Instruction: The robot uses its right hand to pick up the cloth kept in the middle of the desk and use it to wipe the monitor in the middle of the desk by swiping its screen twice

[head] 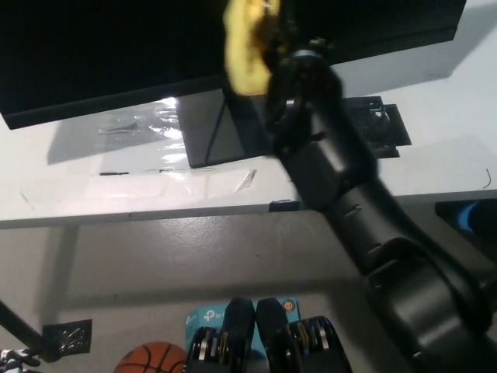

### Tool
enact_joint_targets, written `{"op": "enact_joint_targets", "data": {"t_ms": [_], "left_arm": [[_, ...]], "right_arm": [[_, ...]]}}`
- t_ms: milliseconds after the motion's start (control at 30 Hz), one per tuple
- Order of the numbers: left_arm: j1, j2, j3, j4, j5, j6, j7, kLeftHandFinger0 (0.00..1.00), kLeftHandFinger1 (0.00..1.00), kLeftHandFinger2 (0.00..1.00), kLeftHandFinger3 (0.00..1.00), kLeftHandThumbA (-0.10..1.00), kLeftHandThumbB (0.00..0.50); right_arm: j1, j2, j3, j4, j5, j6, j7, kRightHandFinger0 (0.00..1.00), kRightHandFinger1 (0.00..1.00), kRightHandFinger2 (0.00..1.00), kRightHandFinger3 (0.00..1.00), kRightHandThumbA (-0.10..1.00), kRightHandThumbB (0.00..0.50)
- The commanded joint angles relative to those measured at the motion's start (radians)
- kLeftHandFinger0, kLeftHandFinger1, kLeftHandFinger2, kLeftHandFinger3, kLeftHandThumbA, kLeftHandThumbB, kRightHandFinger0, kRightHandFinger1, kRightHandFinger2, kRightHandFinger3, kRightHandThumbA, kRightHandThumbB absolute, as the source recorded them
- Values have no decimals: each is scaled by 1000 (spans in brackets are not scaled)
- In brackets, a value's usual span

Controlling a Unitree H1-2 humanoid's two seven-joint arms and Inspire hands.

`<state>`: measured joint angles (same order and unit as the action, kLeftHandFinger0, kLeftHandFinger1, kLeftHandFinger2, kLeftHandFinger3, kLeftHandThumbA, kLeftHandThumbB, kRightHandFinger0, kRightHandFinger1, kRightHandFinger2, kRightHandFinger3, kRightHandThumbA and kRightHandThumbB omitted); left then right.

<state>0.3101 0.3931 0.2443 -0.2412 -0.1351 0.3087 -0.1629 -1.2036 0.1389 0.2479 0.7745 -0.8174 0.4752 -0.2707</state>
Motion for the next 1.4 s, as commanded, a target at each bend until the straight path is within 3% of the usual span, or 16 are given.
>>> {"op": "enact_joint_targets", "data": {"t_ms": [0, 233, 300, 333, 533, 633, 667, 733, 800, 933, 1033, 1133, 1167, 1200, 1267, 1367], "left_arm": [[8, 33, 5, -22, 4, -20, -18, 533, 543, 674, 844, 360, 202], [10, 28, 3, -24, 18, -18, -13, 522, 527, 657, 842, 321, 183], [9, 23, 1, -20, 16, -26, -14, 529, 524, 655, 833, 305, 183], [9, 21, 1, -21, 13, -22, -14, 522, 521, 659, 832, 297, 181], [14, 25, 6, -21, 5, -21, -22, 513, 524, 648, 821, 334, 200], [9, 23, 4, -18, 14, -14, -18, 517, 531, 683, 833, 340, 195], [9, 21, 5, -16, 12, -24, -19, 512, 519, 668, 841, 330, 191], [11, 19, 6, -19, 13, -21, -16, 493, 505, 667, 859, 328, 188], [14, 18, 10, -18, 7, -29, -18, 487, 500, 668, 857, 333, 191], [9, 18, 16, -21, 2, -6, -15, 490, 485, 638, 851, 332, 206], [13, 18, 18, -23, -1, -14, -18, 489, 489, 657, 865, 310, 188], [16, 13, 19, -19, -2, -19, -17, 484, 485, 649, 850, 299, 188], [16, 11, 21, -12, -4, -30, -18, 480, 484, 646, 843, 300, 194], [18, 10, 20, -14, 2, -32, -15, 475, 482, 641, 833, 322, 201], [21, 7, 22, -16, 1, -36, -12, 479, 492, 651, 845, 317, 199], [19, 9, 27, -22, -1, -21, -11, 487, 496, 646, 846, 308, 191]], "right_arm": [[-123, 71, 40, -47, -10, -5, -2, 0, 0, 307, 322, -100, 171], [-134, 98, 43, -29, -28, -5, -5, 0, 0, 371, 312, -100, 167], [-129, 106, 41, -35, -39, -5, -1, 0, 0, 389, 537, -100, 152], [-125, 110, 33, -41, -39, -5, 2, 0, 0, 374, 539, -100, 154], [-57, 74, 40, -117, -11, -5, 14, 0, 0, 333, 217, -100, 151], [6, 29, 55, -196, -72, -5, 71, 0, 9, 396, 161, -100, 108], [29, 11, 65, -225, -66, -5, 76, 0, 40, 433, 236, -100, 110], [77, -20, 73, -282, -81, -5, 111, 0, 0, 354, 249, -100, 61], [147, -50, 57, -364, -72, -5, 149, 0, 2, 351, 28, -100, 47], [290, -158, 89, -535, -76, -5, 197, 0, 1, 361, 349, -100, 104], [418, -233, 95, -651, -58, -30, 191, 0, 0, 212, 448, -100, 174], [495, -281, 96, -697, -51, -60, 171, 0, 0, 155, 421, -100, 170], [514, -299, 94, -698, -47, -59, 180, 0, 0, 163, 375, -100, 119], [537, -316, 83, -686, -38, -59, 171, 0, 0, 168, 354, -100, 167], [543, -345, 69, -604, -33, -59, 148, 0, 1, 255, 78, -100, 140], [527, -368, 55, -544, -10, -50, 162, 0, 22, 357, 319, -100, 151]]}}
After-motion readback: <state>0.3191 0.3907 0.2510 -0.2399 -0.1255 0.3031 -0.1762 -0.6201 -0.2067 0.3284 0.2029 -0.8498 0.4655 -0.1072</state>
